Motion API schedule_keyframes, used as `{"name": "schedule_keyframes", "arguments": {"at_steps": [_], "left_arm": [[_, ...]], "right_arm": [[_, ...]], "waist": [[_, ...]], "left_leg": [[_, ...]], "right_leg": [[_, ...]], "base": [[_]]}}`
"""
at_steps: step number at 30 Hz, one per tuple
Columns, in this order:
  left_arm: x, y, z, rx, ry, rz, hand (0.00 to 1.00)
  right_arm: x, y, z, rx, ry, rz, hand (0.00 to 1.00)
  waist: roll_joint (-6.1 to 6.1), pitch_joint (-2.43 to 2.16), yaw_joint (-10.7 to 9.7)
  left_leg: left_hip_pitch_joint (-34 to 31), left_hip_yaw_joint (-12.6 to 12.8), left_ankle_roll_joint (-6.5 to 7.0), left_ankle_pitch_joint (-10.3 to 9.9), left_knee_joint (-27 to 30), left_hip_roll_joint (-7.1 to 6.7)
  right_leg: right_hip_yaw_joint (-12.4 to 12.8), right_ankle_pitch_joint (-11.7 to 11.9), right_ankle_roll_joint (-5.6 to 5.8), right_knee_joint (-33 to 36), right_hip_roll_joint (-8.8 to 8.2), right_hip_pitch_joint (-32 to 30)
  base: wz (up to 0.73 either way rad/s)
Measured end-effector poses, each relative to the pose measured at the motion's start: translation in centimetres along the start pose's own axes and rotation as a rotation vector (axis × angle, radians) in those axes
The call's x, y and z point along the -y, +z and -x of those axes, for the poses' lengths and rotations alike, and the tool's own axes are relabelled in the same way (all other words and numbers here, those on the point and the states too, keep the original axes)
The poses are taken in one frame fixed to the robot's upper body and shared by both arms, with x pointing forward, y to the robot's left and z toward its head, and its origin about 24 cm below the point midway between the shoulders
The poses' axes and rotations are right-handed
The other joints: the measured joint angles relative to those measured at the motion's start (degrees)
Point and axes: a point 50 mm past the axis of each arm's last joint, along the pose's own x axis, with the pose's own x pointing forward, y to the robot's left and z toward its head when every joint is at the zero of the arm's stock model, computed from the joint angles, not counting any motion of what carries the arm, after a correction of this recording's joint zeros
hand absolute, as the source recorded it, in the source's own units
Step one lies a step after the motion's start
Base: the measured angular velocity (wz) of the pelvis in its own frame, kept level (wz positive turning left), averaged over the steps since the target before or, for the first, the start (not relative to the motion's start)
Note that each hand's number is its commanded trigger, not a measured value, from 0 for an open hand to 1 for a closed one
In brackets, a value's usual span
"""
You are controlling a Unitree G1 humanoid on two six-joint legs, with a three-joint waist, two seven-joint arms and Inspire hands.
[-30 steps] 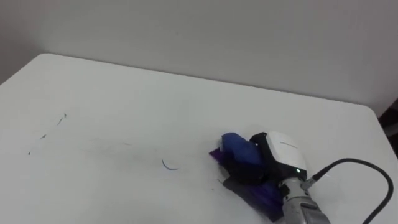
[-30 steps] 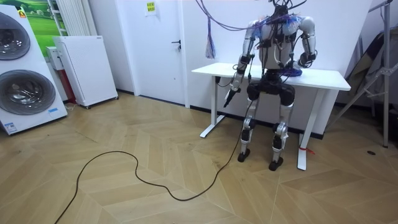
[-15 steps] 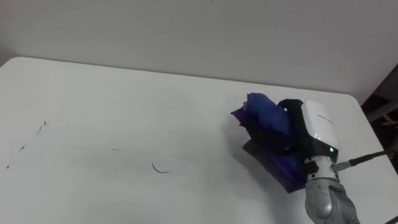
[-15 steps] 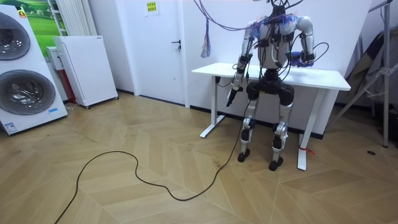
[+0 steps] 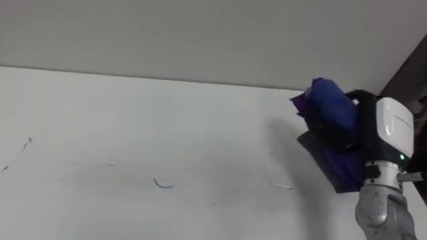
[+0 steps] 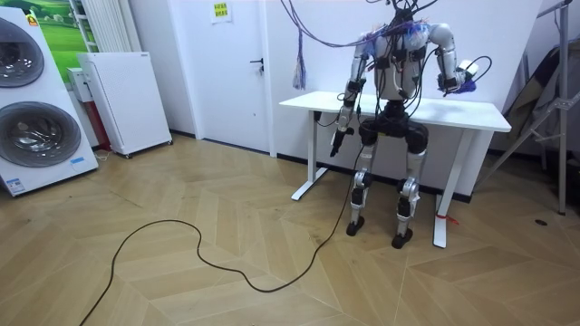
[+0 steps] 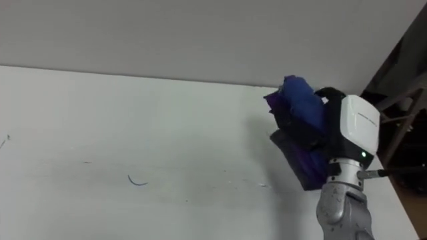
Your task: Wipe table
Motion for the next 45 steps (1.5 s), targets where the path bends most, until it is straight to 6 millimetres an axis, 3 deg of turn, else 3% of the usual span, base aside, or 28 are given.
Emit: {"name": "schedule_keyframes", "arguments": {"at_steps": [1, 2, 22, 34, 40, 45], "left_arm": [[0.0, 0.2, 0.0, 0.010, 0.000, 0.001, 0.00], [0.0, 0.4, -0.1, 0.018, 0.002, 0.003, 0.00], [0.1, -0.2, -0.1, 0.015, -0.002, 0.022, 0.00], [0.2, -0.8, 0.0, -0.011, -0.006, 0.029, 0.00], [-0.4, -1.7, 0.1, -0.037, 0.015, 0.063, 0.00], [-1.3, -1.9, 0.1, -0.047, 0.046, 0.114, 0.00]], "right_arm": [[0.2, 0.4, -0.1, 0.018, -0.011, -0.005, 0.03], [0.3, 0.6, -0.1, 0.030, -0.014, -0.011, 0.00], [0.2, 1.3, 0.0, 0.077, -0.019, -0.038, 0.00], [1.4, 1.1, -0.4, 0.093, -0.064, -0.040, 0.00], [2.9, -2.4, 0.0, -0.053, -0.172, -0.021, 0.00], [2.7, -7.6, 2.4, -0.324, -0.220, -0.064, 0.00]], "waist": [[0.05, 0.03, 0.2], [0.08, 0.05, 0.3], [0.14, -0.12, 0.3], [-0.15, -0.11, -0.7], [-0.25, -0.19, -2.3], [-0.16, -0.26, -3.4]], "left_leg": [[0.0, 0.2, 0.07, 0.0, 0.0, -0.01], [0.0, 0.4, 0.14, 0.0, 0.0, -0.01], [0.0, 0.5, 0.26, -0.1, 0.2, -0.03], [0.5, 0.7, 0.10, -0.4, 0.1, -0.03], [0.5, 0.6, 0.38, -0.2, 0.0, 0.02], [0.5, 0.6, 0.38, -0.2, 0.1, 0.04]], "right_leg": [[0.1, 0.0, 0.00, 0.0, 0.00, -0.1], [0.3, 0.0, 0.00, 0.0, 0.00, -0.1], [1.1, 0.1, -0.08, 0.1, 0.17, -0.2], [1.1, -0.4, 0.13, 0.4, 0.09, 0.0], [1.1, 0.0, 0.02, -0.2, 0.18, 0.2], [1.0, 0.0, 0.02, -0.1, 0.17, 0.3]], "base": [[-0.06], [-0.06], [0.00], [0.00], [0.00], [0.00]]}}
